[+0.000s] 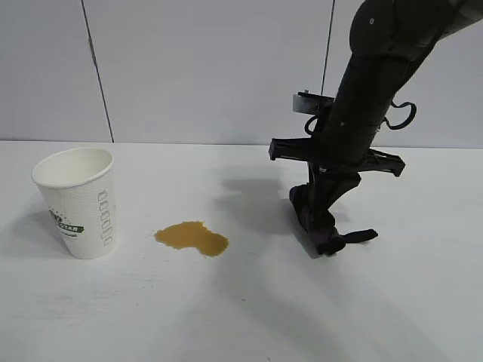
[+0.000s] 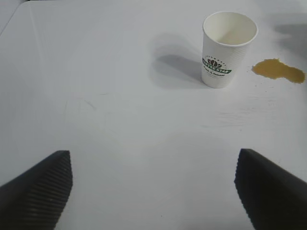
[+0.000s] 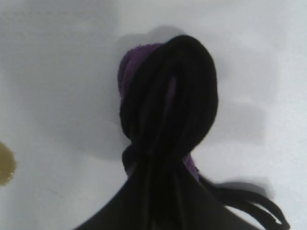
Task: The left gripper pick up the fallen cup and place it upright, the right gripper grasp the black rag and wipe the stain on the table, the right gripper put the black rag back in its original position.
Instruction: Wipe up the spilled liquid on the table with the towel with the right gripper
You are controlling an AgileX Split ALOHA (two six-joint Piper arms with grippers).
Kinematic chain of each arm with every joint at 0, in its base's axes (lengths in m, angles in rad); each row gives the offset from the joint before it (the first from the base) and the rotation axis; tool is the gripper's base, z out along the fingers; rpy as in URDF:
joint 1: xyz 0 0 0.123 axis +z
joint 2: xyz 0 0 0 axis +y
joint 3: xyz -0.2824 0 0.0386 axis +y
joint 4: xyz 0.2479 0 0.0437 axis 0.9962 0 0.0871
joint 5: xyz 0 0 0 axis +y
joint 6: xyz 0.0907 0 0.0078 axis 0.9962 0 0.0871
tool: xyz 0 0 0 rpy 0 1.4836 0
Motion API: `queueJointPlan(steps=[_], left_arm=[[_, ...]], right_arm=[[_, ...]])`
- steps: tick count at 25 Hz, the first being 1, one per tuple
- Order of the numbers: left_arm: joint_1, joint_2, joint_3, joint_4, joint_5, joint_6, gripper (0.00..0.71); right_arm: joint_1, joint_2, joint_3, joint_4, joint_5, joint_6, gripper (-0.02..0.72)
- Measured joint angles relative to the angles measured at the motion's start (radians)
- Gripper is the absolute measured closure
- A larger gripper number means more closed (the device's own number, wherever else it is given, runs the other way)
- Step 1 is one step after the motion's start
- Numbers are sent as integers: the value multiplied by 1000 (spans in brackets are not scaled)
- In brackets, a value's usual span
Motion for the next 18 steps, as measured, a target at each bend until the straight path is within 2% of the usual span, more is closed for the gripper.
queueJointPlan(steps=[4, 9, 18], left_arm=[[0, 0, 0, 0, 0, 0, 51], [0, 0, 0, 0, 0, 0, 51], [0, 0, 0, 0, 0, 0, 51]], right_arm=[[30, 0, 0, 60, 6, -15, 671], [96, 0, 0, 133, -35, -19, 671], [218, 0, 0, 194, -211, -19, 671]])
